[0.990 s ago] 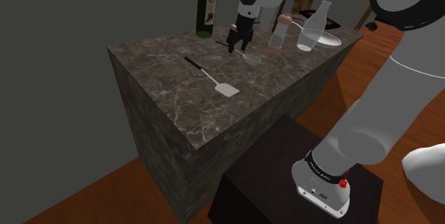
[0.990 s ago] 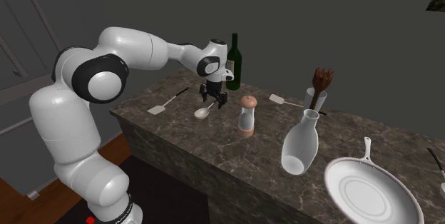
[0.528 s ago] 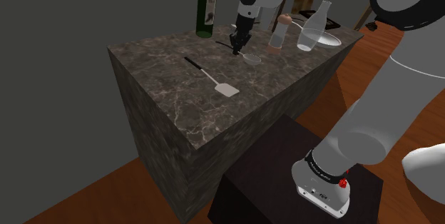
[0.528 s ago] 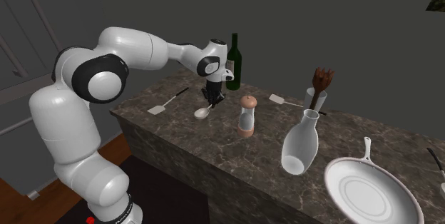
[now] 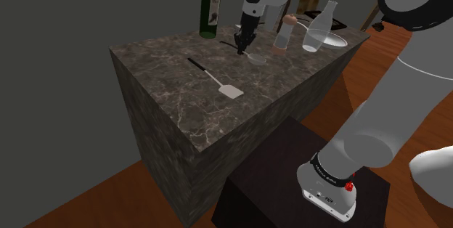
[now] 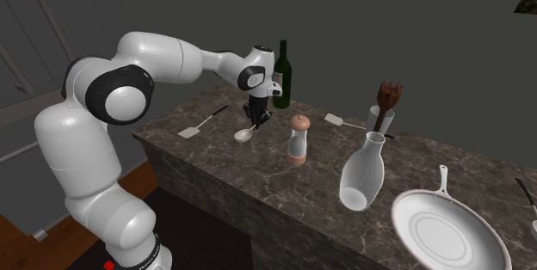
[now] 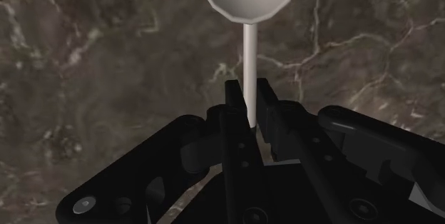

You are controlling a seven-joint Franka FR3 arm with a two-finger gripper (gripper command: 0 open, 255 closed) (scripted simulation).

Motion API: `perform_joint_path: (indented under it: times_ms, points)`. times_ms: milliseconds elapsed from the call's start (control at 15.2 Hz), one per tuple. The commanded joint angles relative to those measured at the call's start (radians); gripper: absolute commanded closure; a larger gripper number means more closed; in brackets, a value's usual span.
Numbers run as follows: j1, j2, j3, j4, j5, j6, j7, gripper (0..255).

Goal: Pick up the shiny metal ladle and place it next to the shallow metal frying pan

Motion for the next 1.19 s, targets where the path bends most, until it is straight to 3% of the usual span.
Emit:
perform_joint_path:
  times_ms: [0,1122]
  points:
    - [0.000,-0.007,0.000,0.015,-0.003,-0.022,0.004,255]
    - [-0.001,-0.041,-0.003,0.204,-0.020,-0.241,0.032,255]
